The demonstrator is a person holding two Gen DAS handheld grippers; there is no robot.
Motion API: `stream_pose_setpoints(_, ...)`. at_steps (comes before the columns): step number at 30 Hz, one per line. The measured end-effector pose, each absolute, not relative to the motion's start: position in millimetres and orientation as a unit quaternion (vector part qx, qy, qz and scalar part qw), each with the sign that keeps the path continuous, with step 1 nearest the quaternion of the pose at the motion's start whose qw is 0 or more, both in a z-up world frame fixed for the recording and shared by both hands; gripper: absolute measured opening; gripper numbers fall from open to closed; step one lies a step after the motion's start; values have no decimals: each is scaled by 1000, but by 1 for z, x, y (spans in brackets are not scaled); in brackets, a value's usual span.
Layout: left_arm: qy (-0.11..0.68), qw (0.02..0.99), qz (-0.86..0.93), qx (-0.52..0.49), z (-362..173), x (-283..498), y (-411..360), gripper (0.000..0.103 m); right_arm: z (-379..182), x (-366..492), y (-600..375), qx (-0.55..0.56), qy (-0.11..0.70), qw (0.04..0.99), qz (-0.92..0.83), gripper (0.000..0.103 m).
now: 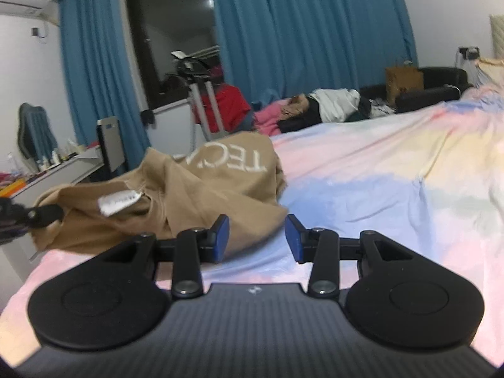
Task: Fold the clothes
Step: 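Grasp the tan T-shirt with the left gripper while the right gripper approaches, then grasp the T-shirt with the right gripper while the left gripper holds it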
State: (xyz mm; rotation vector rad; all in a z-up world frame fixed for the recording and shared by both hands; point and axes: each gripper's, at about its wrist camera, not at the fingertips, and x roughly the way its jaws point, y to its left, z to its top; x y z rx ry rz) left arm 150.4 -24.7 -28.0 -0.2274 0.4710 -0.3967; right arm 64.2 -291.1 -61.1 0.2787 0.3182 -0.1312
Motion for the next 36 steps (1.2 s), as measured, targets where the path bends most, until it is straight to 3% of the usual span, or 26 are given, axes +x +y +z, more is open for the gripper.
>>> stream_pose_setpoints(9, 259, 939, -193, -117, -54, 91, -2, 9, -66, 55, -247, 89, 200, 976, 3, 43)
stream_pose_setpoints(24, 284, 926, -179, -172, -64, 117, 18, 10, -93, 77, -180, 16, 264, 960, 94, 46)
stream_pose_setpoints(36, 297, 923, -167, -179, -67, 126, 14, 10, -100, 95, -225, 93, 288, 953, -19, 48)
